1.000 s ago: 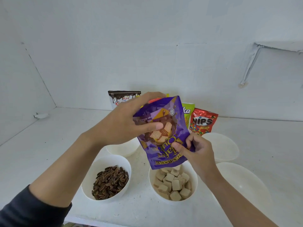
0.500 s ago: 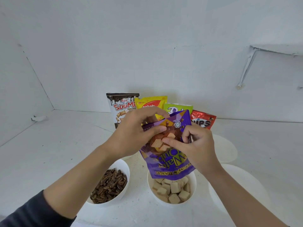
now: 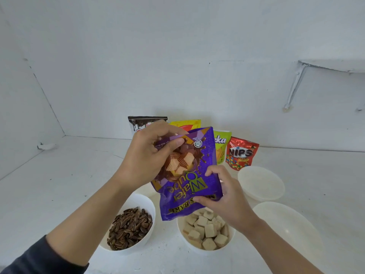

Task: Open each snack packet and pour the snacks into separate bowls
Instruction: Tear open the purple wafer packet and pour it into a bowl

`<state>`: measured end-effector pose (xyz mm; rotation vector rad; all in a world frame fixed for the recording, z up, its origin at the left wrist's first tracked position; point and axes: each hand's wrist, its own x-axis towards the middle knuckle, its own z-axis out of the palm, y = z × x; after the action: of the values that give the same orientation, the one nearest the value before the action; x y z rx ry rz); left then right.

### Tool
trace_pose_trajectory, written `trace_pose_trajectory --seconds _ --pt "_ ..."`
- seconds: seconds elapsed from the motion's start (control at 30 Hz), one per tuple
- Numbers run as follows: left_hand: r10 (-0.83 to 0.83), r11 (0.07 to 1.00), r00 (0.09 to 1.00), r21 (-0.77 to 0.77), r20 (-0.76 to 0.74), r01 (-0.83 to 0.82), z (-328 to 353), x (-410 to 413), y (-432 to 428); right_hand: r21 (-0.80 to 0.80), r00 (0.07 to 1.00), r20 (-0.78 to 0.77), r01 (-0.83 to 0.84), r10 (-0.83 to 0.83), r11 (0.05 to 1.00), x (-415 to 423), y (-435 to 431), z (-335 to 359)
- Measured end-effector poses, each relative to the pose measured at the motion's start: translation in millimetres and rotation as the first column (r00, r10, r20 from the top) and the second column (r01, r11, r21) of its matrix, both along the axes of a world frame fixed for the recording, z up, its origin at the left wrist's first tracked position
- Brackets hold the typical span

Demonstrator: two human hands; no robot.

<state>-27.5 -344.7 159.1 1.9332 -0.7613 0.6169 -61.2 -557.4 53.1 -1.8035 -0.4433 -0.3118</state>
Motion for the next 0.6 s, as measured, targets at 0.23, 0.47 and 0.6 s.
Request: trace_pose_trajectory --seconds 0.23,0.47,0.6 --pt "0.064 0.996 0.992 -0.049 -0.110 -0.070 -3.2 10.5 13.2 0.160 0.994 -0.103 0.048 -0.032 0.986 3.9 -15.3 3.2" --pt "0.043 0.991 0.965 0.132 -0.260 -0.008 -25.8 8.6 37.2 0.384 0.973 -0.169 0.211 -0.156 0.899 10.2 -24.4 2.8" --pt "-0.073 0.997 0.890 -0.058 -0.451 0.052 -41.9 3.6 45.0 0.577 0.965 -0.225 0.244 -0.135 0.779 14.7 -20.0 10.4"
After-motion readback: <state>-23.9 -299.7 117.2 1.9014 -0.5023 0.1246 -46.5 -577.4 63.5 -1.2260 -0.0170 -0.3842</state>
